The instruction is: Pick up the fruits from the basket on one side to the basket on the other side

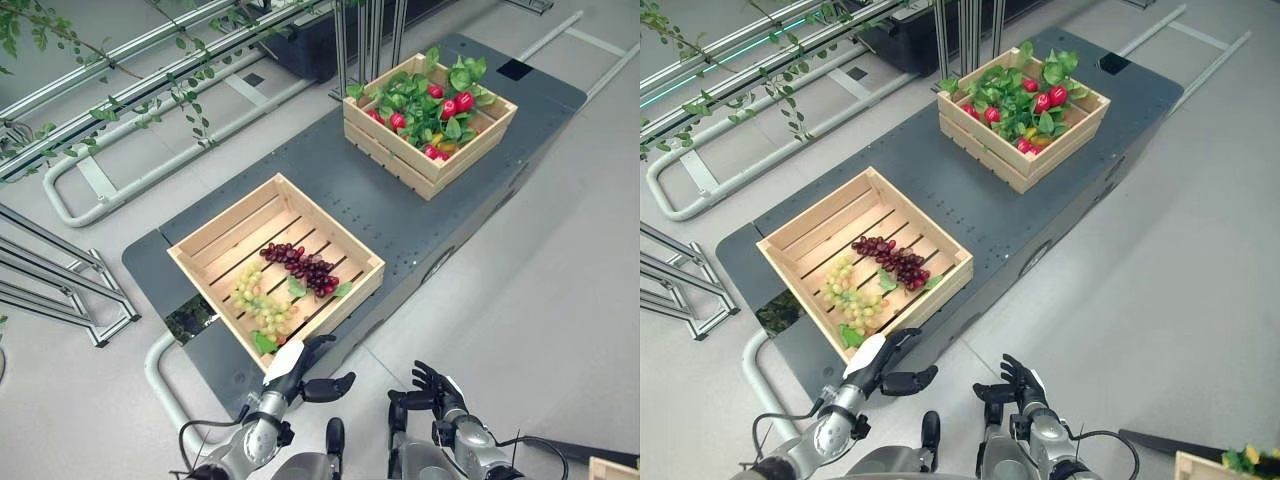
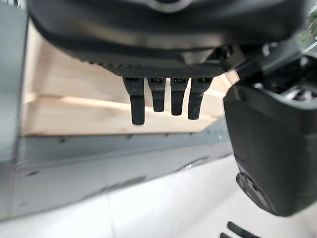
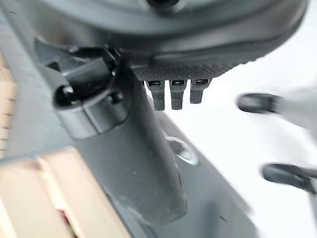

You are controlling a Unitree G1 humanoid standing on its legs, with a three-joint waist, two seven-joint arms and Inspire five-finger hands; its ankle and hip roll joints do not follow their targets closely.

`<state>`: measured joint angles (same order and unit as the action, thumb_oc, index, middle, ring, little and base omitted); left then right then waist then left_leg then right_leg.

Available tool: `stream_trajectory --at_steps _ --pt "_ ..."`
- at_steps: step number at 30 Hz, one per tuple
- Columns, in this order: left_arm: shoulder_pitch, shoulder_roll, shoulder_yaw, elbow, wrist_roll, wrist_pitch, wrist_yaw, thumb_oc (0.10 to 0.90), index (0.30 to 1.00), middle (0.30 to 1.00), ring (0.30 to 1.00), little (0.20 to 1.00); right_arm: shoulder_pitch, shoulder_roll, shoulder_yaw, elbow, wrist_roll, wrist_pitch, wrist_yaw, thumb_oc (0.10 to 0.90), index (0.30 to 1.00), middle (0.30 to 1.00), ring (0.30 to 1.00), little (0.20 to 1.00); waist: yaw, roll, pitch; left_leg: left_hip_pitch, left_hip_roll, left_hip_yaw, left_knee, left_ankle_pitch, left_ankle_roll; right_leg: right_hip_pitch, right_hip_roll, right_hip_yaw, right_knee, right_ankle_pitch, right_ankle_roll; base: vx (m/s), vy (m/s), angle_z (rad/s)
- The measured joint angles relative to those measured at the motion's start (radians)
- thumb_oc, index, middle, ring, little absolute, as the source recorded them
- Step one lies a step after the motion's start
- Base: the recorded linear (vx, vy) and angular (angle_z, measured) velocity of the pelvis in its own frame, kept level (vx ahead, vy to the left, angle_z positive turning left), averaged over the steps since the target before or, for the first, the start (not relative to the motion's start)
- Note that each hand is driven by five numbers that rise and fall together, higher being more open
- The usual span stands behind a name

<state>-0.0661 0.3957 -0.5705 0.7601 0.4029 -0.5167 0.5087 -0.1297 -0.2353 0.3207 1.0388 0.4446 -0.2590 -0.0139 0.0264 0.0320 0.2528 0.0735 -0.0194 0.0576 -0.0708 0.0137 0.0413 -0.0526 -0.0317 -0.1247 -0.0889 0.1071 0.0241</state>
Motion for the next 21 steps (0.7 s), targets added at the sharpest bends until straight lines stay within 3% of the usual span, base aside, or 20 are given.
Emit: stream_trajectory --at_steps 2,4,6,8,11,13,16,21 --pt "-0.005 0.069 0.047 -0.159 0.002 -0.002 0.047 0.8 0.9 0.9 0.9 0.9 -0.001 -0.053 -0.002 -0.041 0.005 0.009 0.0 0.8 0.9 0.9 0.9 0.9 0.003 0.0 0.0 -0.014 0.0 0.0 0.023 -0.001 -0.001 0.001 -0.001 -0.001 0.0 -0.003 -0.006 0.01 0.05 0.03" --pt "-0.058 0.152 0.184 -0.312 -0.015 -0.012 0.127 0.8 0.9 0.9 0.9 0.9 0.011 -0.11 -0.018 -0.105 0.045 0.018 0.0 0.8 0.9 0.9 0.9 0.9 0.004 0.007 0.001 -0.022 0.004 -0.012 0.023 -0.002 -0.002 0.001 0.0 -0.013 0.0 -0.007 -0.012 0.01 0.042 0.07" --pt "-0.142 0.211 0.286 -0.351 -0.024 -0.011 0.186 0.8 0.9 0.9 0.9 0.9 0.03 -0.14 -0.046 -0.144 0.078 0.018 -0.002 0.8 0.9 0.9 0.9 0.9 0.001 0.025 0.008 -0.018 0.017 -0.027 0.016 -0.021 -0.017 0.001 0.01 -0.03 0.0 -0.006 -0.011 0.02 0.068 0.22" --pt "-0.183 0.286 0.333 -0.349 -0.011 0.007 0.24 0.8 0.9 0.9 0.9 0.9 0.044 -0.146 -0.043 -0.171 0.082 0.019 -0.003 0.8 0.9 0.9 0.9 0.9 0.004 0.027 0.009 -0.017 0.015 -0.025 0.016 -0.02 -0.018 0.0 0.008 -0.029 0.0 -0.006 -0.01 -0.01 0.091 0.02" --pt "-0.196 0.409 0.315 -0.333 0.021 0.055 0.271 0.8 0.9 0.9 0.9 0.9 0.068 -0.141 -0.029 -0.226 0.082 0.019 -0.002 0.8 0.9 0.9 0.9 0.9 0.002 0.042 0.017 -0.022 0.014 -0.024 0.015 -0.02 -0.018 -0.008 0.007 -0.029 0.0 -0.005 -0.009 -0.03 0.137 -0.02" --pt "-0.217 0.475 0.255 -0.283 0.05 0.102 0.267 0.8 0.9 0.9 0.9 0.9 0.06 -0.153 -0.021 -0.252 0.083 0.018 -0.002 0.8 0.9 0.9 0.9 0.9 0.001 0.067 0.03 -0.052 0.009 -0.022 0.03 -0.021 -0.016 -0.038 0.001 -0.028 0.018 -0.006 -0.008 -0.06 0.145 0.01" --pt "-0.246 0.498 0.214 -0.216 0.085 0.165 0.256 0.8 0.9 0.9 0.9 0.9 0.018 -0.163 -0.021 -0.262 0.115 0.018 0.005 0.8 0.9 0.9 0.9 0.9 -0.01 0.085 0.082 -0.085 0.001 -0.014 0.068 -0.021 -0.016 -0.077 -0.01 -0.026 0.065 -0.018 -0.006 -0.03 0.105 -0.02" --pt "-0.29 0.553 0.171 -0.171 0.189 0.211 0.209 0.8 0.9 0.9 0.9 0.9 -0.005 -0.19 -0.021 -0.312 0.116 0.016 0.02 0.8 0.9 0.9 0.9 0.9 -0.015 0.067 0.166 -0.104 -0.001 0.007 0.104 -0.029 -0.011 -0.154 -0.025 -0.018 0.225 -0.093 -0.009 -0.03 0.11 0.0"
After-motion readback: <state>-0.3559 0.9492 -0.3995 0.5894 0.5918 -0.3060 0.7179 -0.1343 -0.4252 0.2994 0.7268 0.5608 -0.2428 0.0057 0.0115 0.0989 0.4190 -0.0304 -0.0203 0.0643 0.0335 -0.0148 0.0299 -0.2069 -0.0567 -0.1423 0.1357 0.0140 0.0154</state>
